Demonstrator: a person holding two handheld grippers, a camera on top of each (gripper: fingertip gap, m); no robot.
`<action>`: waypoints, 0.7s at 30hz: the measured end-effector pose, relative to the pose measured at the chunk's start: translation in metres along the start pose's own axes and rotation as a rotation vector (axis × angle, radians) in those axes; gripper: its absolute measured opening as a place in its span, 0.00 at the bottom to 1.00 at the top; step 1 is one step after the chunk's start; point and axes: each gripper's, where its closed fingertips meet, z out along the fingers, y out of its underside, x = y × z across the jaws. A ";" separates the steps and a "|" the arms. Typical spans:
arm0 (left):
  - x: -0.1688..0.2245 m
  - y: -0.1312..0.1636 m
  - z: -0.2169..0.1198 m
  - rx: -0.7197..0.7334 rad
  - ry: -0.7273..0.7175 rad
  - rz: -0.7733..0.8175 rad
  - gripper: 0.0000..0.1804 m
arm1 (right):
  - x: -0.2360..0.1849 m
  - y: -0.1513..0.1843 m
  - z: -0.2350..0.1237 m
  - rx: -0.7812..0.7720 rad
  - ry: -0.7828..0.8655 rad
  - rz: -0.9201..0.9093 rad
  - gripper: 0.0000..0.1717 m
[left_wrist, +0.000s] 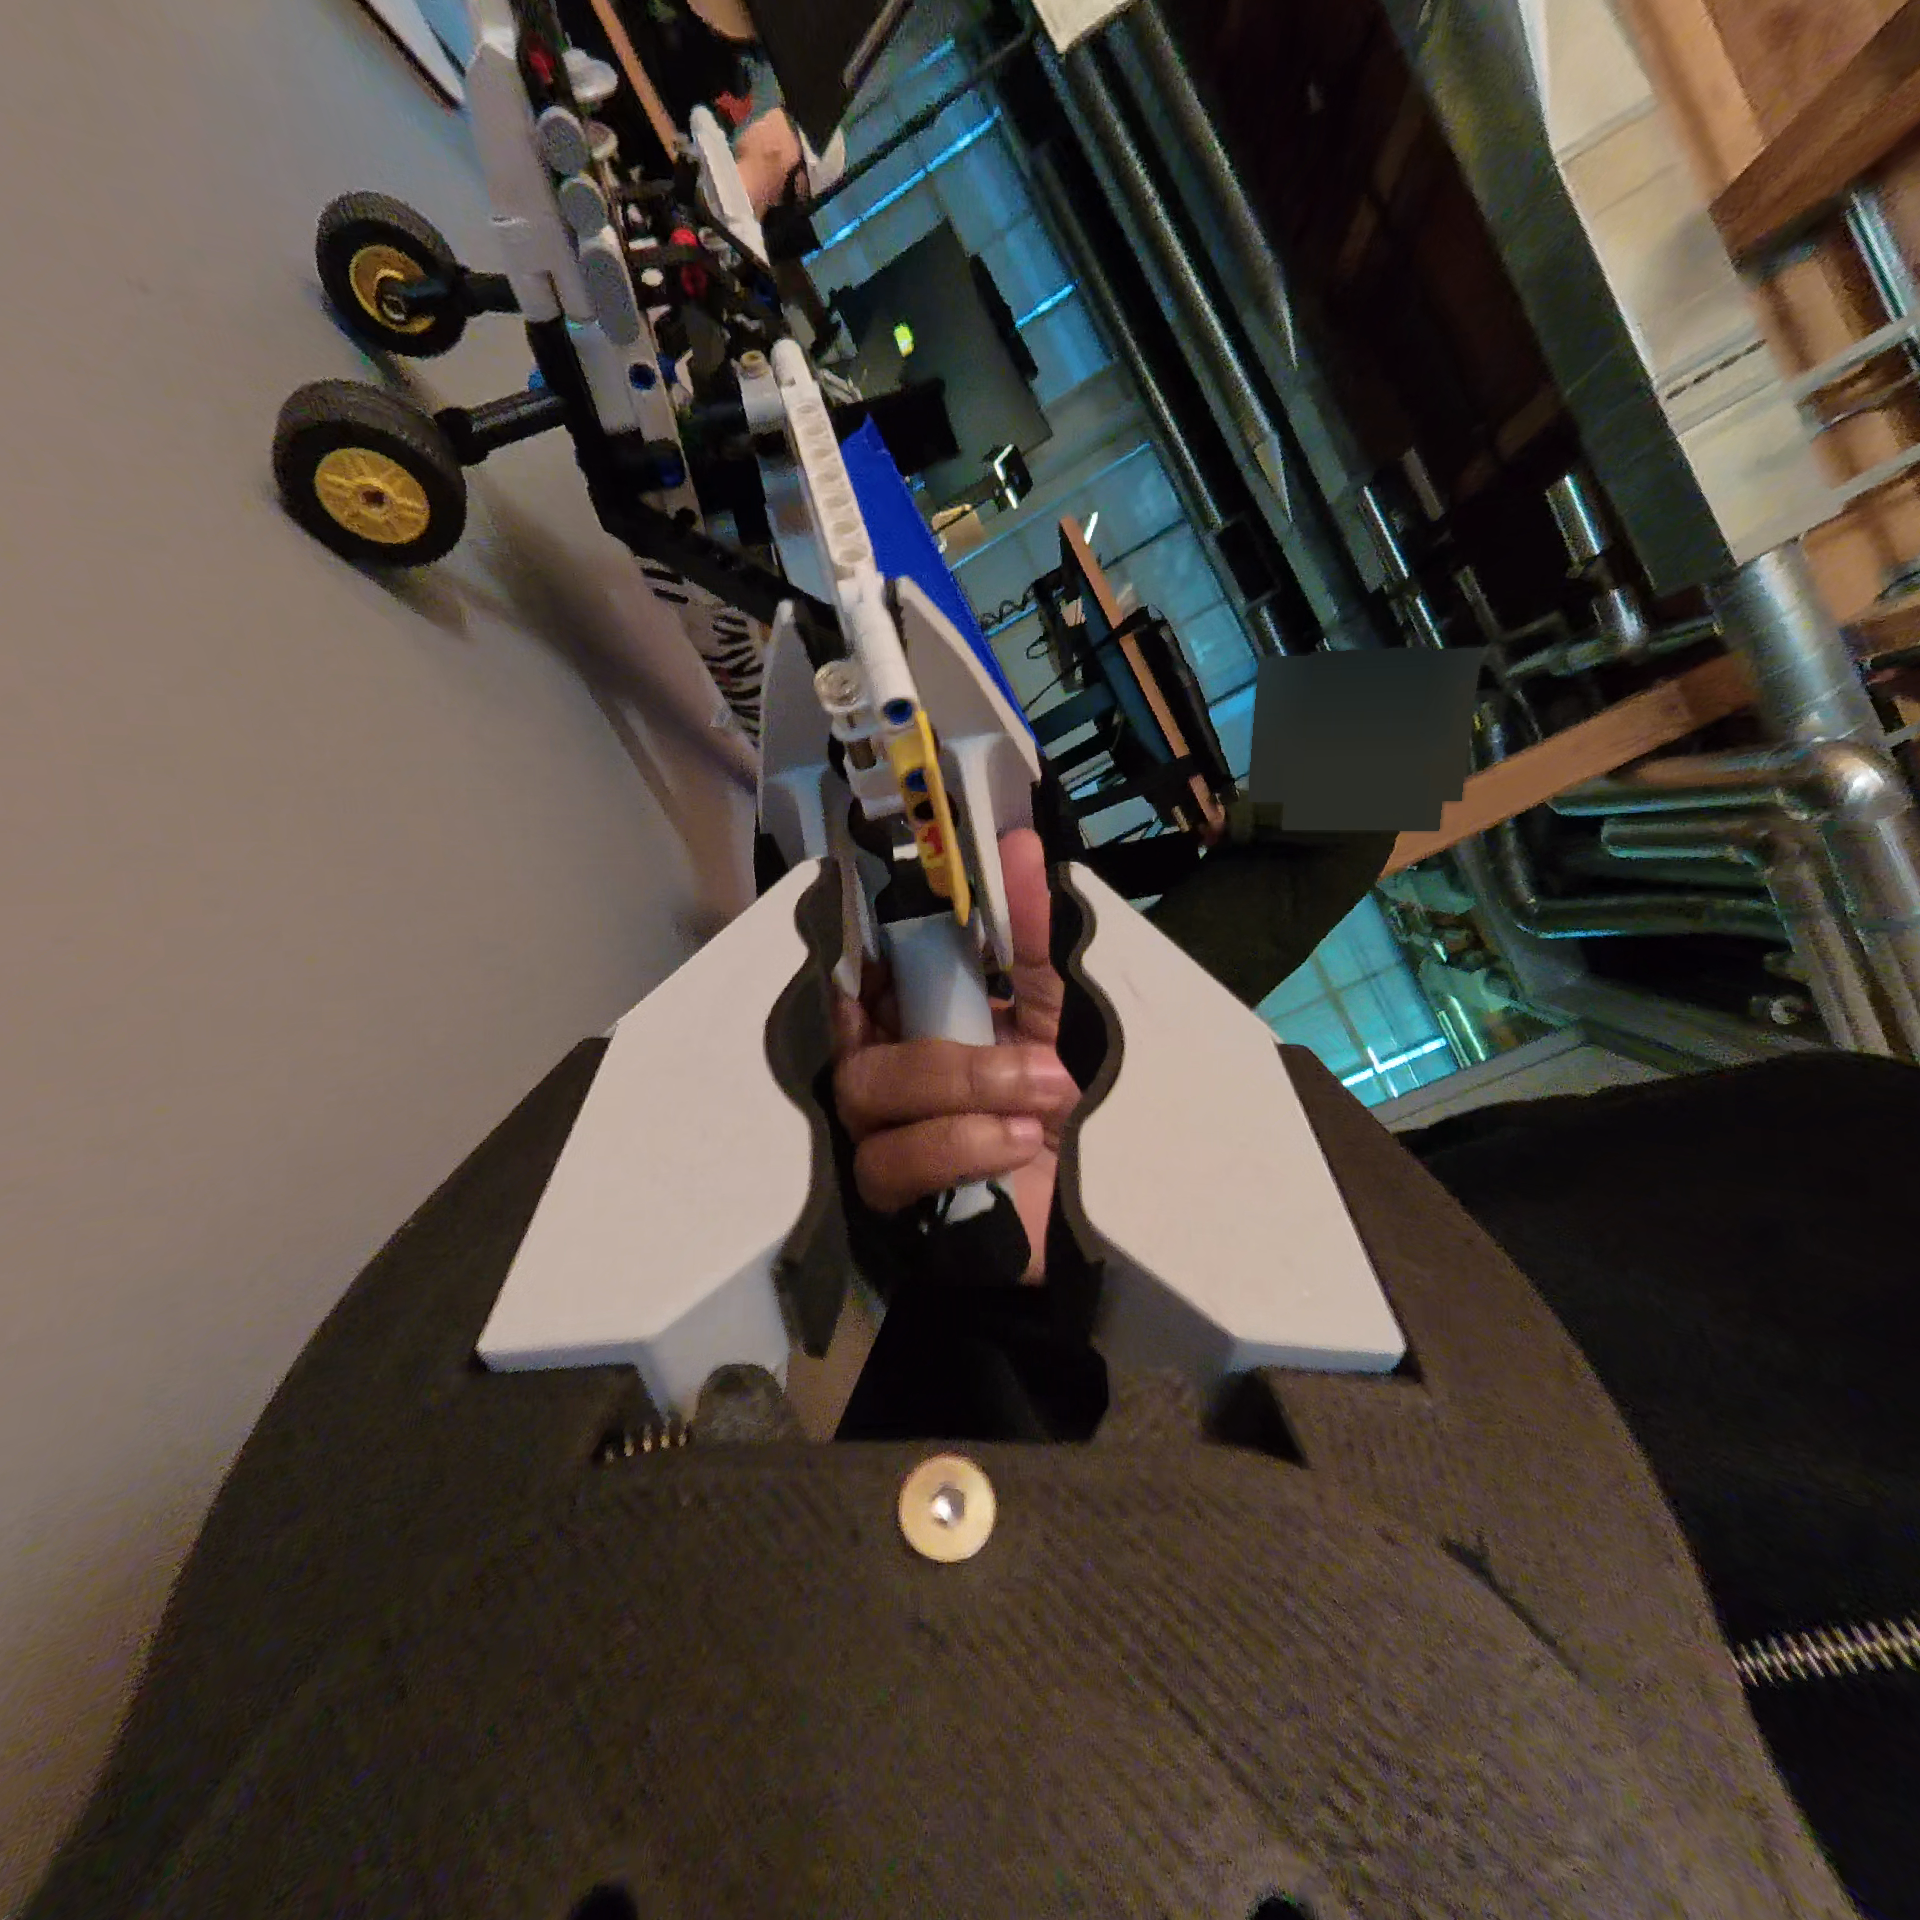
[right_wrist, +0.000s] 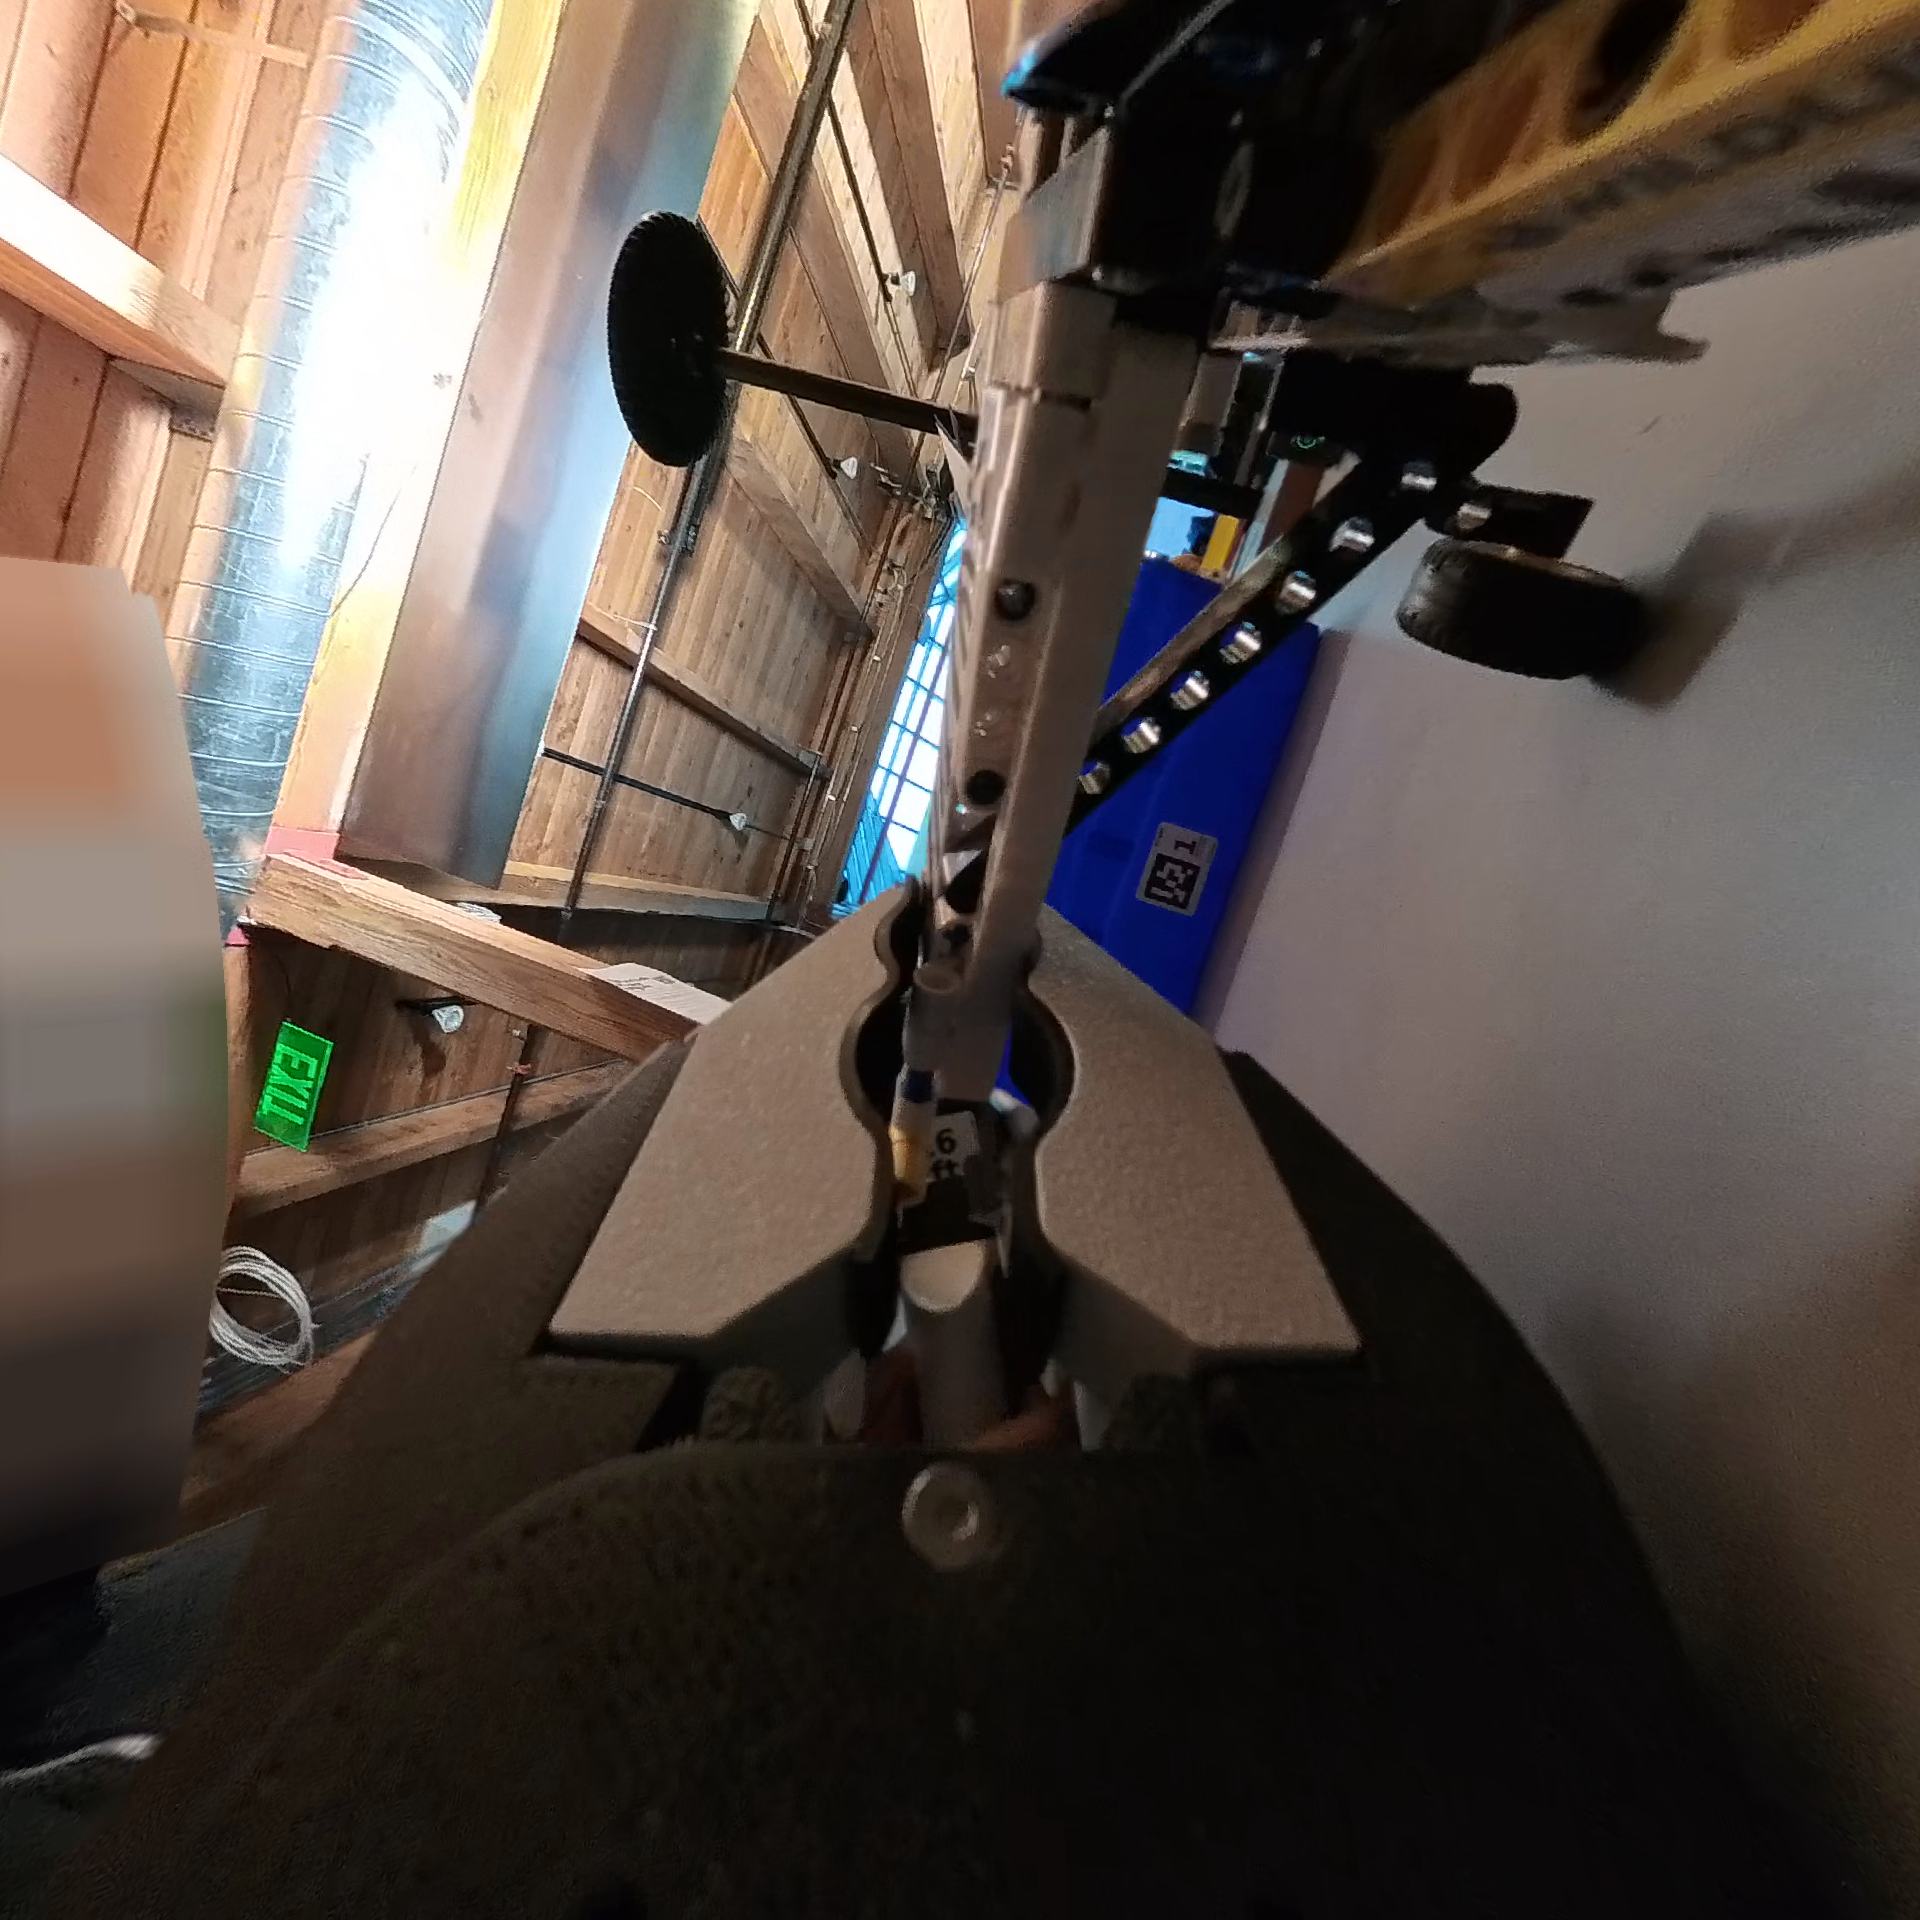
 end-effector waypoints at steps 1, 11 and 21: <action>0.001 -0.004 0.001 0.028 0.000 0.005 0.20 | 0.001 0.002 0.000 -0.010 0.009 -0.012 0.07; -0.002 -0.003 0.007 0.058 -0.042 0.005 0.02 | 0.000 0.006 -0.001 0.014 0.026 -0.035 0.06; -0.002 -0.004 0.006 0.137 -0.151 0.017 0.03 | 0.000 -0.001 0.000 0.020 0.002 0.035 0.04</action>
